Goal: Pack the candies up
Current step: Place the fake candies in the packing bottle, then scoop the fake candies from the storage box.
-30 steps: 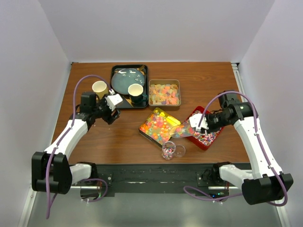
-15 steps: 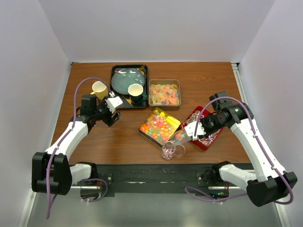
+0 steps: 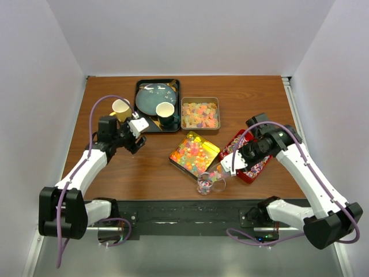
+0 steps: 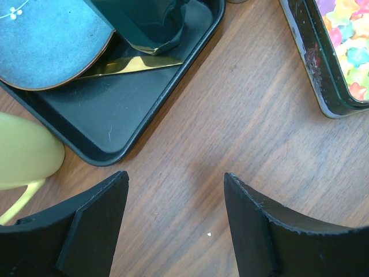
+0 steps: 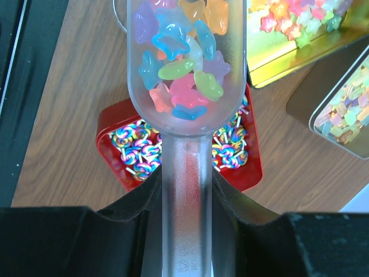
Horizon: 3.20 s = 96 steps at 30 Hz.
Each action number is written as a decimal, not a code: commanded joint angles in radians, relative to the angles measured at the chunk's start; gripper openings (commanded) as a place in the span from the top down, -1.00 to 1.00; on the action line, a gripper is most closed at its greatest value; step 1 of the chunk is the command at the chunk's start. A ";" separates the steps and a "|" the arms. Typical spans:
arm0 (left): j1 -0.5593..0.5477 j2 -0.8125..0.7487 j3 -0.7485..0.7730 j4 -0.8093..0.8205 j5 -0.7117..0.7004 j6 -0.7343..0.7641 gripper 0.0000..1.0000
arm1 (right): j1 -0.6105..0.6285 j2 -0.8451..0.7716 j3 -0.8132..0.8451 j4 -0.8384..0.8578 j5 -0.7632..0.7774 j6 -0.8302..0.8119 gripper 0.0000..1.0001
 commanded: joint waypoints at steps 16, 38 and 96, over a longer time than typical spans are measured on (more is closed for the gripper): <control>0.016 -0.023 -0.029 0.093 0.034 -0.042 -0.44 | 0.123 0.053 0.088 -0.214 0.166 0.081 1.00; 0.016 0.008 -0.010 0.140 0.099 -0.113 -0.43 | 0.351 0.091 0.124 -0.239 0.409 0.168 1.00; -0.104 -0.070 -0.125 0.133 0.054 -0.567 -0.47 | 0.436 0.809 0.474 0.212 0.992 0.494 1.00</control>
